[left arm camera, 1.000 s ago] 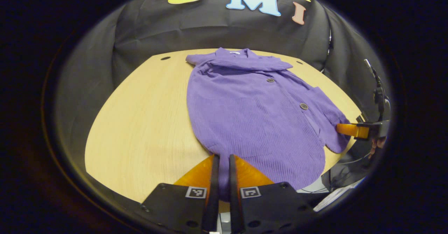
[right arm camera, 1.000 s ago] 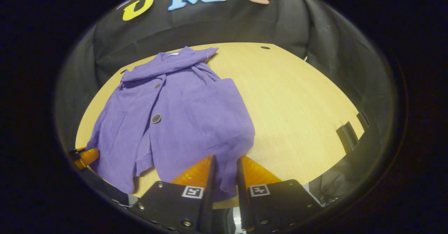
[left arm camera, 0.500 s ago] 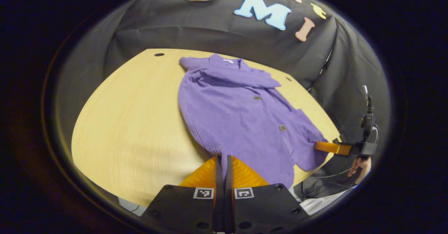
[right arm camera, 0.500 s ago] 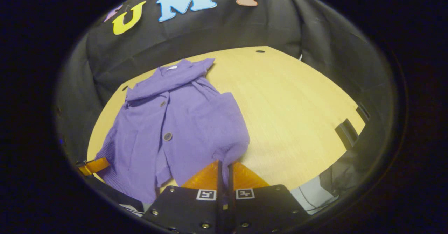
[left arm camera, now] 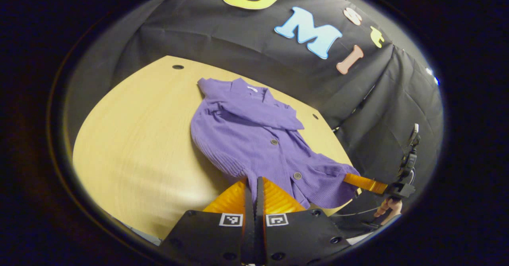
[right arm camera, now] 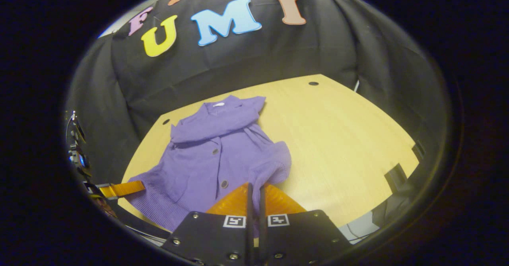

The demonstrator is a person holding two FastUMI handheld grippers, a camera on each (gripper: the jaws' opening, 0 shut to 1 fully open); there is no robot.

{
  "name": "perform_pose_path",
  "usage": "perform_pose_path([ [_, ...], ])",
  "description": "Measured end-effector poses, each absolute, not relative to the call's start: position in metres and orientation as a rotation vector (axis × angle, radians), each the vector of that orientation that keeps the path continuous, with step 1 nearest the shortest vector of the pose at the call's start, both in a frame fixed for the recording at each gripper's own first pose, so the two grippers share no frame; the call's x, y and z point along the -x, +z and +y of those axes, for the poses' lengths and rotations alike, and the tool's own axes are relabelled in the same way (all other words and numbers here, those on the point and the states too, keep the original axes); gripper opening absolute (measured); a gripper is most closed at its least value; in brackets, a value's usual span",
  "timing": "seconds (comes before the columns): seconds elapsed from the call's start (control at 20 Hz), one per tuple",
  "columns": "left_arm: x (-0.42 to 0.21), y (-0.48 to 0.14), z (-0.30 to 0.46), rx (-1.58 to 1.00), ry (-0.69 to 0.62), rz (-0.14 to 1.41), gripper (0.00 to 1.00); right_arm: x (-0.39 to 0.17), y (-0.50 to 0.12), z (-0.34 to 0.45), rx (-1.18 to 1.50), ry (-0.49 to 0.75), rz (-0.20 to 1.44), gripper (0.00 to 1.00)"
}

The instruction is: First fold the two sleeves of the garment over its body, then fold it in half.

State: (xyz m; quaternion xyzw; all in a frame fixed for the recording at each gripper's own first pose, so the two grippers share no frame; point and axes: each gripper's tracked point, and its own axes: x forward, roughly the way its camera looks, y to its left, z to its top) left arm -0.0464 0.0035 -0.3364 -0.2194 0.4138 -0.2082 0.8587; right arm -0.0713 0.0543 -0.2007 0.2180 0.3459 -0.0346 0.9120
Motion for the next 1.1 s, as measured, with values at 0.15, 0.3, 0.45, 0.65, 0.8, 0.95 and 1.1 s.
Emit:
perform_pose_path([
  [0.15, 0.018, -0.322, 0.003, 0.463, -0.424, 0.837, 0.07, 0.04, -0.176, 0.05, -0.389, -0.049, 0.642, 0.06],
  [0.3, -0.013, -0.312, -0.004, 0.469, -0.412, 0.818, 0.07, 0.007, -0.153, 0.05, -0.331, -0.009, 0.578, 0.05],
  [0.45, -0.053, -0.302, -0.013, 0.474, -0.403, 0.791, 0.06, -0.029, -0.139, 0.053, -0.353, 0.039, 0.548, 0.05],
  [0.65, -0.119, -0.282, -0.023, 0.496, -0.386, 0.729, 0.07, -0.087, -0.127, 0.045, -0.382, 0.071, 0.496, 0.05],
  [0.8, -0.178, -0.268, -0.023, 0.508, -0.355, 0.668, 0.07, -0.132, -0.122, 0.034, -0.396, 0.086, 0.461, 0.05],
  [0.95, -0.239, -0.258, -0.024, 0.53, -0.322, 0.62, 0.07, -0.181, -0.123, 0.021, -0.395, 0.094, 0.43, 0.05],
  [1.1, -0.295, -0.263, -0.023, 0.518, -0.287, 0.584, 0.06, -0.229, -0.129, 0.01, -0.389, 0.094, 0.411, 0.05],
])
